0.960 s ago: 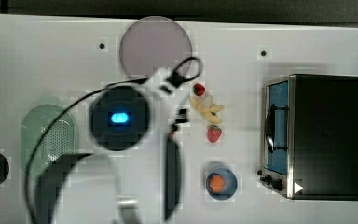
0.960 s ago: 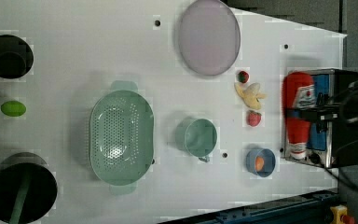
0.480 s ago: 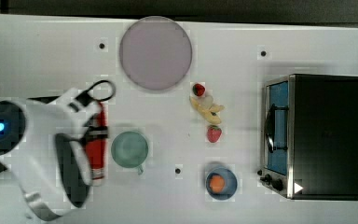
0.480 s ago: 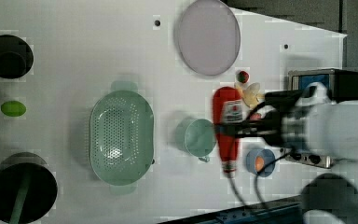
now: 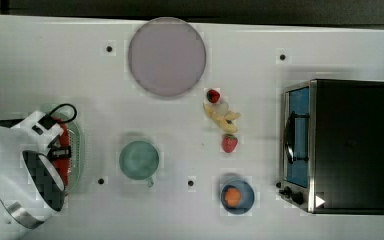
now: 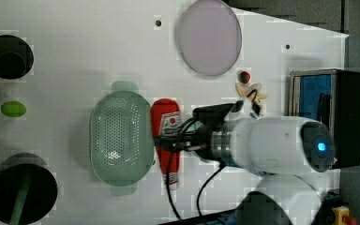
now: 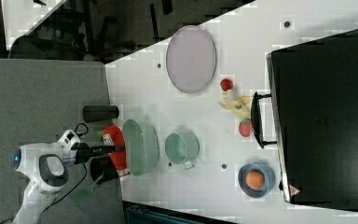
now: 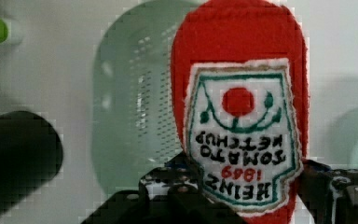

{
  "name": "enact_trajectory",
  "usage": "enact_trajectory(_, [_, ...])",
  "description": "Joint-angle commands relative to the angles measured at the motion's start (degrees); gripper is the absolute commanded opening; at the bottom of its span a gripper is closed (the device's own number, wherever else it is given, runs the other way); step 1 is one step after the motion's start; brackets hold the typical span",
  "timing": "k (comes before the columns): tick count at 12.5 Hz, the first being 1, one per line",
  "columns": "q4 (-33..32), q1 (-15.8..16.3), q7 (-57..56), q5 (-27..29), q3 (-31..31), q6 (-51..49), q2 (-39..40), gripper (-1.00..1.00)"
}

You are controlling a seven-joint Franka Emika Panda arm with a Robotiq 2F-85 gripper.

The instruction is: Pick Ketchup from the table and place it in strainer.

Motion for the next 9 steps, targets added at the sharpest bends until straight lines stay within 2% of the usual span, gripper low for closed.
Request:
enact_trajectory(1, [1.5, 0.8, 10.0, 0.4, 0.2, 4.9, 2.8, 0.18])
enact_trajectory(6, [1.3, 3.9, 13.4, -0.3, -0.3, 14.7, 11.5, 0.18])
enact_trajectory(7, [1.3, 4.0, 13.4, -0.4, -0.5, 15.6, 12.7, 0.24])
enact_trajectory(9, [1.3, 4.2, 13.4, -1.8, -1.3, 15.9, 14.7, 0.65])
